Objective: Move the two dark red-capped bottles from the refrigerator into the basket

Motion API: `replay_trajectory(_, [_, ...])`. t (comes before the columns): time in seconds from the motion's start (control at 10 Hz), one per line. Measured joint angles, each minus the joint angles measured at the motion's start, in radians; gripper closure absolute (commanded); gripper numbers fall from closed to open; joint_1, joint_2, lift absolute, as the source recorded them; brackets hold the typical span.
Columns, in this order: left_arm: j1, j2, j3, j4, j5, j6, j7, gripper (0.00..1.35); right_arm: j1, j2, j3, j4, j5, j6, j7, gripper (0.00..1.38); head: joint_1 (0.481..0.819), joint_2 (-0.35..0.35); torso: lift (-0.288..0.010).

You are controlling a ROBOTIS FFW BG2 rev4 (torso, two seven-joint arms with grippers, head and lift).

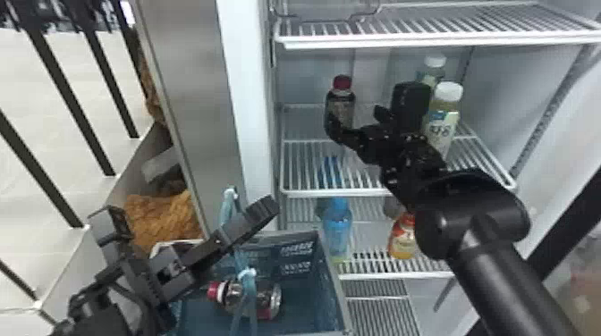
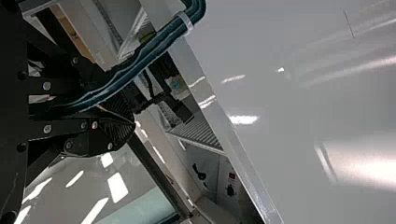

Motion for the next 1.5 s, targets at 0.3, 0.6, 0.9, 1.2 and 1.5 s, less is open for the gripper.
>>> replay_trajectory(0.3, [-0.008, 0.000, -0.002, 0.000, 0.000, 0.000, 0.000, 1.20, -0.072, 0.009, 0.041, 0.088, 0.008, -0.006, -0.021, 0.17, 0.601, 0.027, -0.034])
replay_trajectory(0.6, [-0.011, 0.001, -0.003, 0.002, 0.002, -0.002, 0.000, 1.20, -0.093, 0.014, 0.041, 0.115, 0.006, 0.029, -0.036, 0.81, 0.604, 0.024, -0.034])
replay_trajectory(0.9, [-0.012, 0.002, -0.003, 0.002, 0.002, -0.005, 0.000, 1.20, -0.112, 0.015, 0.039, 0.141, 0.018, 0.037, -0.053, 1.28, 0.602, 0.016, -0.034])
replay_trajectory(1.2, [-0.012, 0.002, -0.003, 0.002, 0.005, -0.007, 0.000, 1.20, -0.101, 0.014, 0.037, 0.134, 0.027, 0.033, -0.055, 1.28, 0.604, 0.014, -0.034])
replay_trajectory(1.5, [-0.010, 0.002, -0.003, 0.002, 0.006, -0.007, 0.000, 1.20, -0.046, 0.003, 0.026, 0.060, 0.023, 0.037, -0.055, 1.28, 0.610, 0.012, -0.034])
